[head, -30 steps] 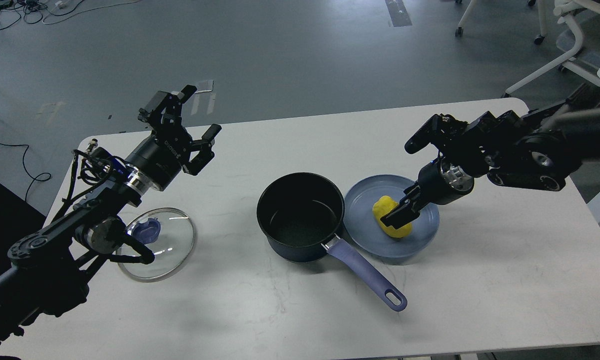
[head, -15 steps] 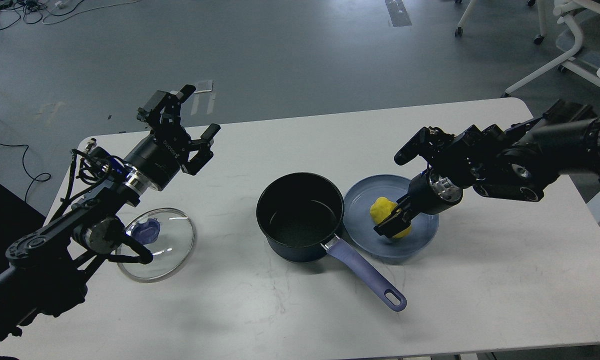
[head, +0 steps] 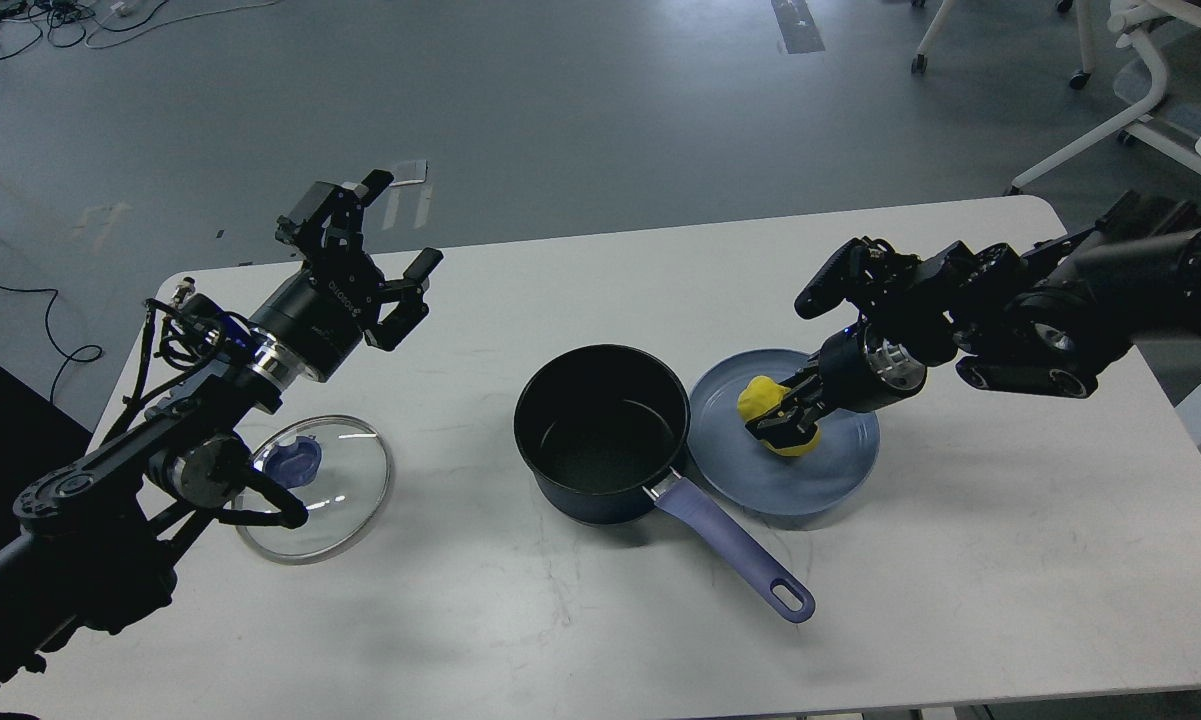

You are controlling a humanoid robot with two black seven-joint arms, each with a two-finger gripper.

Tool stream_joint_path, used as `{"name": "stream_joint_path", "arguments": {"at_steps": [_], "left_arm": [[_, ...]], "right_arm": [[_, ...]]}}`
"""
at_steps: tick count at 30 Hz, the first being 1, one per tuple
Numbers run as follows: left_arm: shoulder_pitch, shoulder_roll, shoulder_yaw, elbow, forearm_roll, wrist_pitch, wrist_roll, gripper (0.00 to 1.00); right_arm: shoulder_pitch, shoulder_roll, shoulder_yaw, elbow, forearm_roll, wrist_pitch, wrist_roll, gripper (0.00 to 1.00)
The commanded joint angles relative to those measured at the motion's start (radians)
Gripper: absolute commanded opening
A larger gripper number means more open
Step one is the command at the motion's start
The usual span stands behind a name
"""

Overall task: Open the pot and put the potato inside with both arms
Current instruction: 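Lift the potato and carry it over the open pot, right gripper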

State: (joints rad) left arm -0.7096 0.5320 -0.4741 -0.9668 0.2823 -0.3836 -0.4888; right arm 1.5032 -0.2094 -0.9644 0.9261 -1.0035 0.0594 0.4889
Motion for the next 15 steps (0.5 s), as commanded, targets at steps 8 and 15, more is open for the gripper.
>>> {"name": "stream_joint_path", "arguments": {"at_steps": [8, 15], "left_arm": [[-0.002, 0.003, -0.006, -0.02, 0.0, -0.004, 0.0, 0.98], [-0.002, 0.003, -0.009, -0.021, 0.0, -0.003, 0.0, 0.98]], "right_arm": [[0.176, -0.052, 0.134, 0.098, 0.222, 0.0, 0.0, 0.23], [0.161, 0.056, 0.153, 0.149, 0.405, -0.027, 0.0, 0.24]]}}
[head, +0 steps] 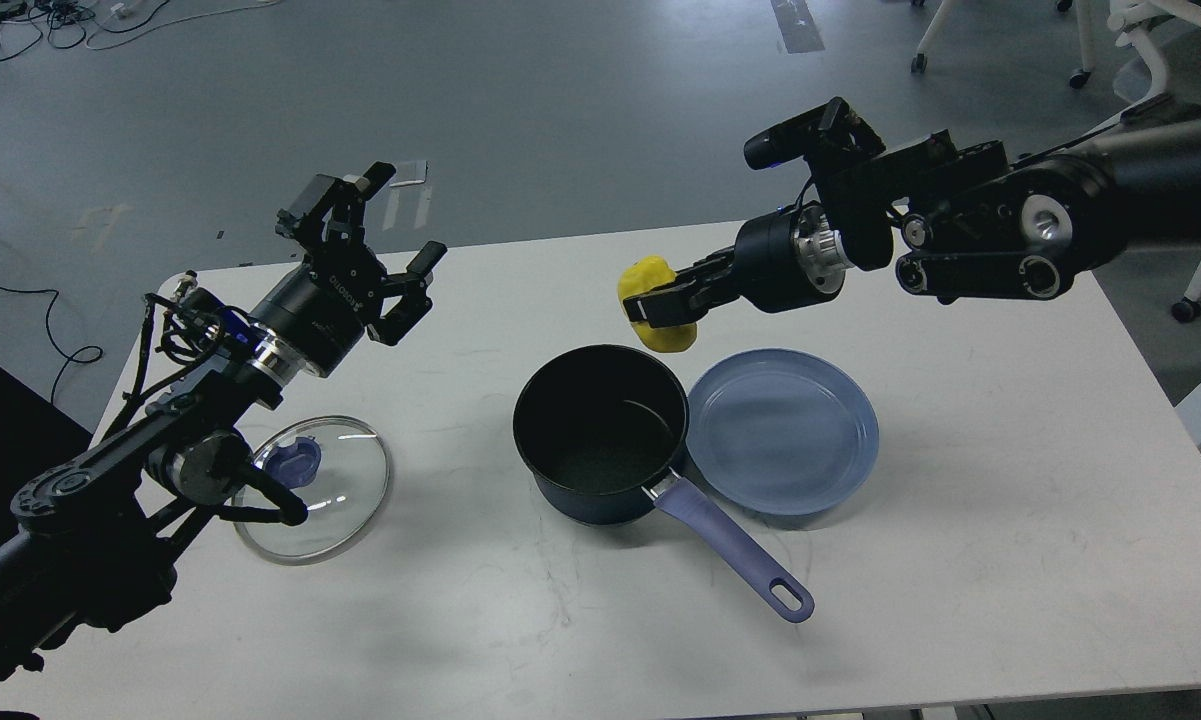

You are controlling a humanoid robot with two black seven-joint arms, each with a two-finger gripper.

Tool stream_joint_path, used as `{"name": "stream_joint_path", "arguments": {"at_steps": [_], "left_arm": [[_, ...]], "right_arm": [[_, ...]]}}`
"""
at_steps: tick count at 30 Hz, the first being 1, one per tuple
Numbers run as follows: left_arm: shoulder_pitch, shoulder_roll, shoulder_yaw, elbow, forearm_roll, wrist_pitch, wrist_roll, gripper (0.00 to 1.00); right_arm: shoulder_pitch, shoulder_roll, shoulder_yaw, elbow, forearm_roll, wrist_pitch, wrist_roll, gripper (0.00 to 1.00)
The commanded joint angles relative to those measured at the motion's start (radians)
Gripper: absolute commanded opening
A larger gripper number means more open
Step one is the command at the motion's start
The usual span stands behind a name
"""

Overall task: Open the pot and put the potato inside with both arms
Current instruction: 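Lift the potato and carry it over the open pot, right gripper, then release the potato into the pot and retract the right gripper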

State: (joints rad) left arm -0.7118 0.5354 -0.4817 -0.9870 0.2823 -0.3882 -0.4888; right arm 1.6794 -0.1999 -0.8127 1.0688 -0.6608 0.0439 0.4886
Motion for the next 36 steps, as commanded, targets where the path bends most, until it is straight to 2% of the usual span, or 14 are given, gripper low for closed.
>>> {"name": "stream_joint_path", "arguments": {"at_steps": [1, 4, 9, 18, 20, 22, 31, 36], "left_arm": [[0.0, -0.002, 0.0, 0.001, 0.0, 0.002, 0.0, 0.98], [0.0, -0.003, -0.002, 0.001, 0.0, 0.002, 0.0, 0.98], [0.0, -0.005, -0.002, 0.001, 0.0, 0.002, 0.0, 0.98], [0.0, -0.008, -0.002, 0.001, 0.0, 0.003, 0.0, 0.98], [0.002, -0.008, -0.002, 0.001, 0.0, 0.003, 0.0, 0.98], [0.0, -0.008, -0.002, 0.001, 0.0, 0.003, 0.0, 0.98], [-0.003, -0.005, -0.002, 0.001, 0.0, 0.002, 0.0, 0.98], [-0.003, -0.006, -0.002, 0.001, 0.0, 0.002, 0.0, 0.98]], "right_arm": [[-0.026, 0.068, -0.002, 0.007, 0.085, -0.016, 0.0, 0.24], [-0.058, 0.102, 0.003, 0.002, 0.119, -0.019, 0.0, 0.25], [-0.093, 0.134, -0.009, 0.002, 0.142, -0.018, 0.0, 0.35], [-0.107, 0.131, -0.016, 0.0, 0.144, -0.018, 0.0, 0.7], [-0.107, 0.128, -0.014, 0.0, 0.144, -0.019, 0.0, 0.79], [-0.107, 0.111, -0.013, 0.0, 0.147, -0.019, 0.0, 0.92], [-0.087, -0.035, 0.024, 0.007, 0.162, -0.013, 0.0, 0.99], [-0.104, -0.223, 0.205, 0.005, 0.167, -0.007, 0.0, 0.99]]}}
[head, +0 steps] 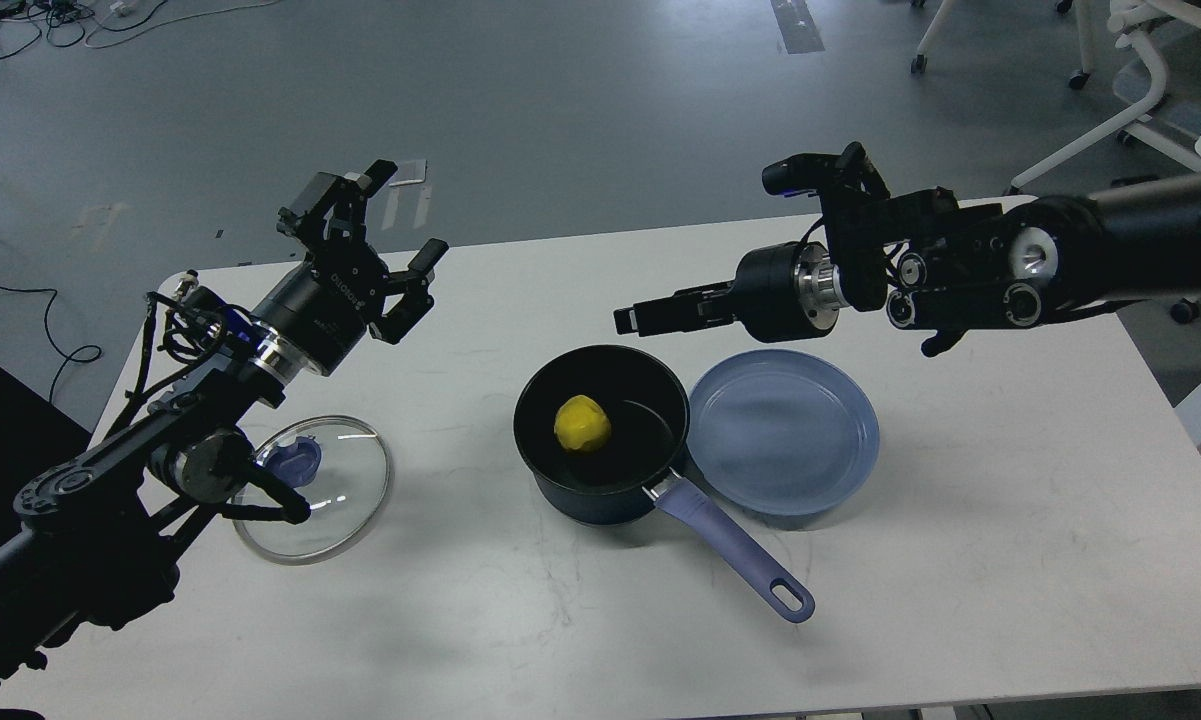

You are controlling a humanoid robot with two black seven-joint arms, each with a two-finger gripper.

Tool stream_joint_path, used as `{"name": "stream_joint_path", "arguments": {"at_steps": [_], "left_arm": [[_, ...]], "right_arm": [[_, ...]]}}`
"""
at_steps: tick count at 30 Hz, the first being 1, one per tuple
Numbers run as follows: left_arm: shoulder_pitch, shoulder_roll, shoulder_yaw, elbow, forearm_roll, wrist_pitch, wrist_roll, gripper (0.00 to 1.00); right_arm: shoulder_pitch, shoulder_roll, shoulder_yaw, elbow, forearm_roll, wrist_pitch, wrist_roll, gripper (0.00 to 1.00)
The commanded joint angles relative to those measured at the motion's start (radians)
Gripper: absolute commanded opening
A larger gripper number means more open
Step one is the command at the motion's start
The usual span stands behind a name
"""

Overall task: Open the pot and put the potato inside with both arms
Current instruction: 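Release the potato into the pot and retract the right gripper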

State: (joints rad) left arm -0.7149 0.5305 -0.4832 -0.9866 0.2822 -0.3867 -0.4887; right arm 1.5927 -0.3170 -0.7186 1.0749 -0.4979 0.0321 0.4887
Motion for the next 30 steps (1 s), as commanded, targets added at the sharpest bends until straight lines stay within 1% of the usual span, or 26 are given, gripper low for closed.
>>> {"name": "stream_joint_path", "arguments": {"at_steps": [1, 4, 8, 12, 14, 17, 20, 22, 24, 26, 28, 30], "left_arm": [[0.0, -0.001, 0.0, 0.0, 0.0, 0.0, 0.0, 0.98], [0.002, -0.001, 0.0, 0.0, 0.0, 0.0, 0.0, 0.98], [0.005, -0.006, 0.0, 0.0, -0.001, 0.0, 0.0, 0.98], [0.009, -0.007, 0.0, 0.0, -0.001, -0.001, 0.0, 0.98], [0.011, -0.007, 0.0, 0.0, -0.001, -0.001, 0.0, 0.98], [0.012, -0.01, 0.0, 0.0, -0.001, -0.003, 0.0, 0.98], [0.02, -0.021, 0.0, 0.002, -0.003, -0.003, 0.0, 0.98], [0.023, -0.023, 0.0, 0.002, -0.006, -0.003, 0.0, 0.98], [0.031, -0.033, 0.0, 0.002, -0.008, -0.003, 0.0, 0.98], [0.038, -0.04, 0.0, 0.009, -0.008, -0.004, 0.0, 0.98], [0.046, -0.044, 0.0, 0.011, -0.008, -0.004, 0.0, 0.98], [0.046, -0.046, 0.0, 0.011, -0.008, -0.004, 0.0, 0.98]], "right_arm": [[-0.023, -0.129, 0.135, -0.001, 0.004, 0.005, 0.0, 0.99], [-0.094, -0.211, 0.229, -0.006, 0.033, 0.002, 0.0, 0.99], [-0.29, -0.293, 0.451, -0.012, 0.157, 0.0, 0.0, 0.99], [-0.451, -0.336, 0.616, -0.013, 0.262, 0.006, 0.0, 0.99], [-0.563, -0.34, 0.726, -0.018, 0.333, 0.008, 0.0, 0.99], [-0.655, -0.34, 0.818, -0.018, 0.407, 0.011, 0.0, 0.99], [-0.74, -0.338, 0.887, -0.018, 0.47, 0.035, 0.0, 0.99], [-0.766, -0.336, 0.901, -0.018, 0.481, 0.057, 0.0, 0.99], [-0.798, -0.338, 0.913, -0.018, 0.49, 0.11, 0.0, 0.99], [-0.83, -0.34, 0.918, -0.021, 0.504, 0.19, 0.0, 0.99], [-0.85, -0.34, 0.918, -0.033, 0.504, 0.215, 0.0, 0.99], [-0.859, -0.34, 0.918, -0.038, 0.504, 0.215, 0.0, 0.99]]}}
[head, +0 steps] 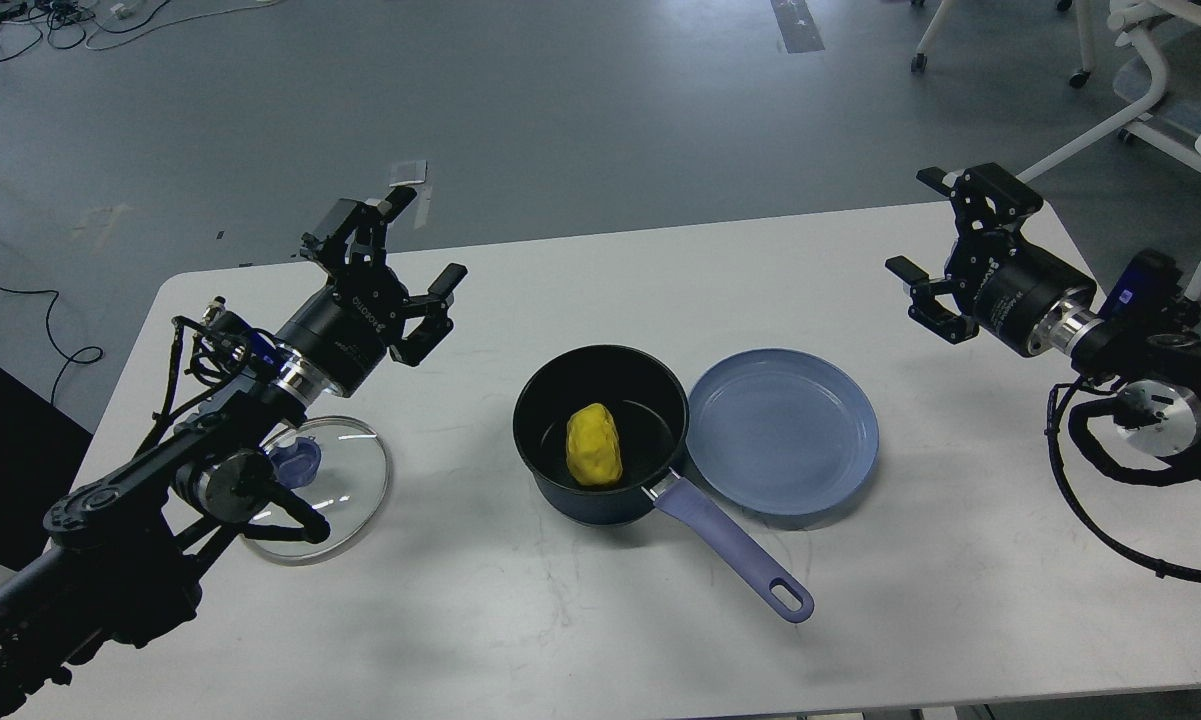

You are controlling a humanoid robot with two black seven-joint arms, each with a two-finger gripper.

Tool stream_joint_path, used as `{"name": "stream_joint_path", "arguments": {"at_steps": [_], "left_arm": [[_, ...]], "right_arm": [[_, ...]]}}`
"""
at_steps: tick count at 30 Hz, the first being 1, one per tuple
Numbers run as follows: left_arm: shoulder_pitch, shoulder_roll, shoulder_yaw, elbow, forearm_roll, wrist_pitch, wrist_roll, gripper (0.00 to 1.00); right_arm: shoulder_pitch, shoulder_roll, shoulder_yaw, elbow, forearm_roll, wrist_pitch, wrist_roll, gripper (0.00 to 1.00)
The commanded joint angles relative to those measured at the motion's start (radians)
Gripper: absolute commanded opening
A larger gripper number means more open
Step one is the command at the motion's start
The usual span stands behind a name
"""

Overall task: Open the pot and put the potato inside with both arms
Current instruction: 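Release the potato into the pot and retract the right gripper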

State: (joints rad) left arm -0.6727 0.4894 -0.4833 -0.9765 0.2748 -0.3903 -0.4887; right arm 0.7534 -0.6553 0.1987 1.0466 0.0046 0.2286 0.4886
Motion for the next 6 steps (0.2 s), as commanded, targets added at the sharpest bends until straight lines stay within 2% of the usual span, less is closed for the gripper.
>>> {"name": "stream_joint_path", "arguments": {"at_steps": [1, 6], "left_arm": [[0.005, -0.008, 0.0, 0.002, 0.0, -0.01, 0.0, 0.98], [0.007, -0.011, 0.0, 0.004, 0.0, -0.016, 0.0, 0.98]], "right_arm": [[-0.028, -0.001, 0.001, -0.014, 0.002, 0.017, 0.0, 0.99], [-0.042, -0.001, 0.001, -0.014, 0.002, 0.018, 0.0, 0.99]]}}
